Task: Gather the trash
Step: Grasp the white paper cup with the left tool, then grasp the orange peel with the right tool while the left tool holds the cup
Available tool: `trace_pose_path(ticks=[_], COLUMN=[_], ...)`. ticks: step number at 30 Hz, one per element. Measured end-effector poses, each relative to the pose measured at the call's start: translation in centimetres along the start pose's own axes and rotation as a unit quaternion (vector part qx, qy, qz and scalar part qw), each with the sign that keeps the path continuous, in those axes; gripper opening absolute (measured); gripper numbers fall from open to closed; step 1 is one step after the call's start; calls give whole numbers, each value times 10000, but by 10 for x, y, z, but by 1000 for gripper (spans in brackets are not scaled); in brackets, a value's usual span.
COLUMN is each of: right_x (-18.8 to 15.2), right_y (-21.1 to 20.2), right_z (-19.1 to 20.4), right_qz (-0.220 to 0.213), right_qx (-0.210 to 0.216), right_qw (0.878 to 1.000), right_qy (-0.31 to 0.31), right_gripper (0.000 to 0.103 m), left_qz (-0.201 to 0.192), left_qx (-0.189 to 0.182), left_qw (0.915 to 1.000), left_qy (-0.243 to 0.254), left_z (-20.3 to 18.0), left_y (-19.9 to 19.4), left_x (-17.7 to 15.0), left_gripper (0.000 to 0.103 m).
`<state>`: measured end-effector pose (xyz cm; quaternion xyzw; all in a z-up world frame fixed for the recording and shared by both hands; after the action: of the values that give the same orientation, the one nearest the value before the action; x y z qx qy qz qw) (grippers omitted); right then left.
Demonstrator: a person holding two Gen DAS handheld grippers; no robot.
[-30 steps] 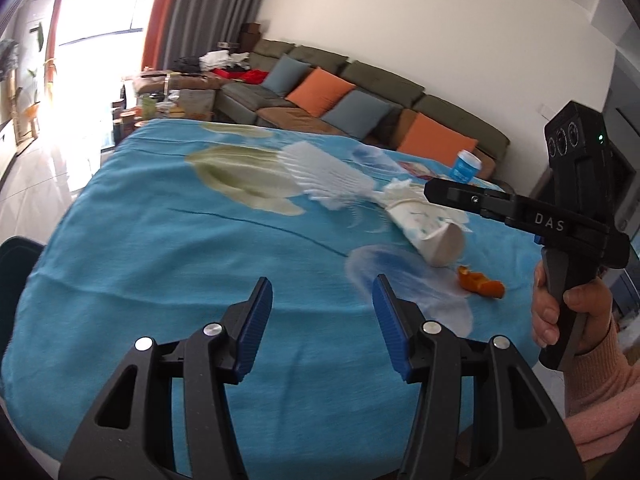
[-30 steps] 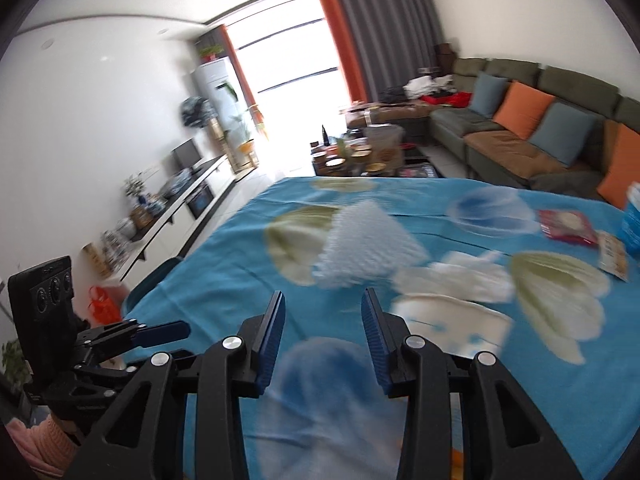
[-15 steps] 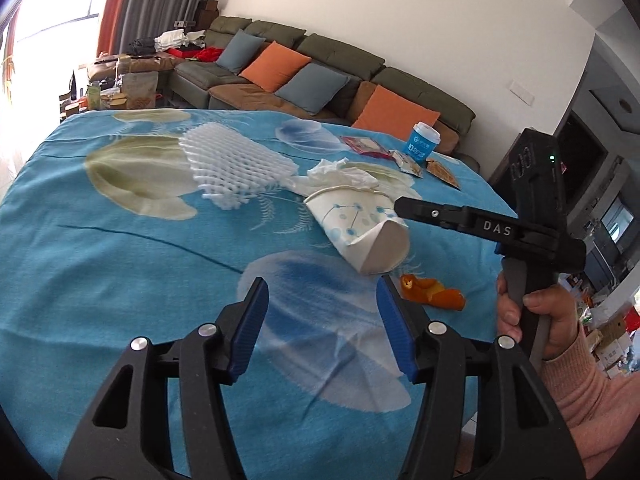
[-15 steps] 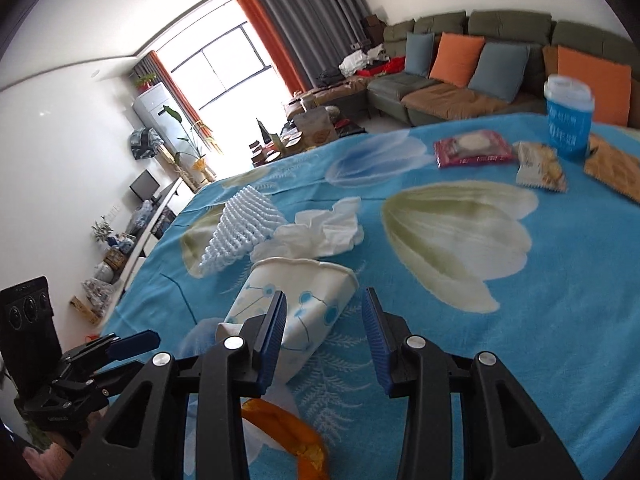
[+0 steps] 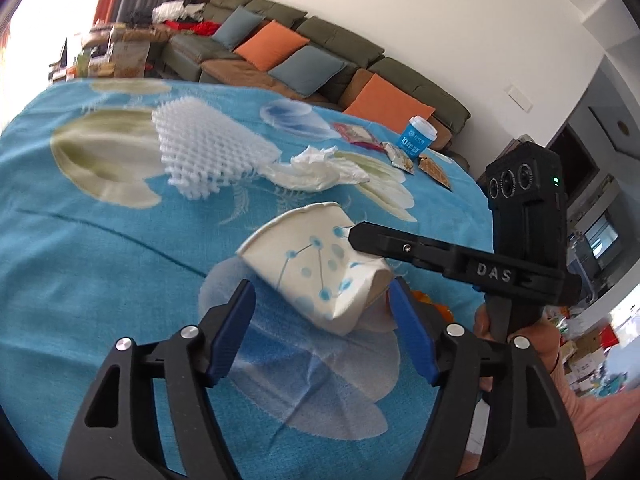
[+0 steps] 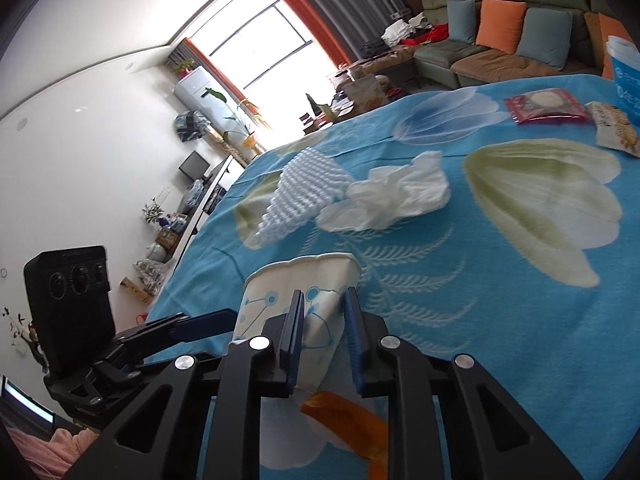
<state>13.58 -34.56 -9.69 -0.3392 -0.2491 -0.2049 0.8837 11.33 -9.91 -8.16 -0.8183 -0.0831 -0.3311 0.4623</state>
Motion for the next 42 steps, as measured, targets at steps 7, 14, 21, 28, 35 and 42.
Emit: trace_pose_path(ticks=[7,14,21,28,35,42], right_x=[-4,0,1,-7,-32,-46], right_y=[5,6,-10,-40,-42,-43], right_z=[11,11,10,1,15,16], right_qz=[119,153,-25,-25,345,508], right_qx=[153,212,-23,-507,-887,-1174], right_qw=[9998,9996,9998,9974,9892,9840], right_qy=[-60,-50,-219,-510,-1115,-1239], right_gripper=[19,19,29,32,41,41], left_qz=[162,127,54,-132,-323,-427], left_qx=[-84,-195,-127,104,379,605], left_qw=[9997,9996,9997,9998,9987,9972], left_qy=[-139,-163,-206,-137,-57,-85], left_z=[3,4,11,19,31,43], left_y=[10,10,5,-11,-35,-52], left_x=[-7,-11,-12,-15,-20,-26], left_gripper=[58,33,20,20,20,20])
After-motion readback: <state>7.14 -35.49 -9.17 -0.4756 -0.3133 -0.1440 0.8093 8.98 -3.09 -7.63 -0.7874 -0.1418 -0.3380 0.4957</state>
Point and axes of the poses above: each gripper's, at about its wrist camera, not at the fingertips, and y roughly the way its jaws point, z to its left, x to its top, the point moved 3 cm from there along y, roughly the way its jaws point, and after that the axes turned 8 degrees about x, right-handed, at the moved point
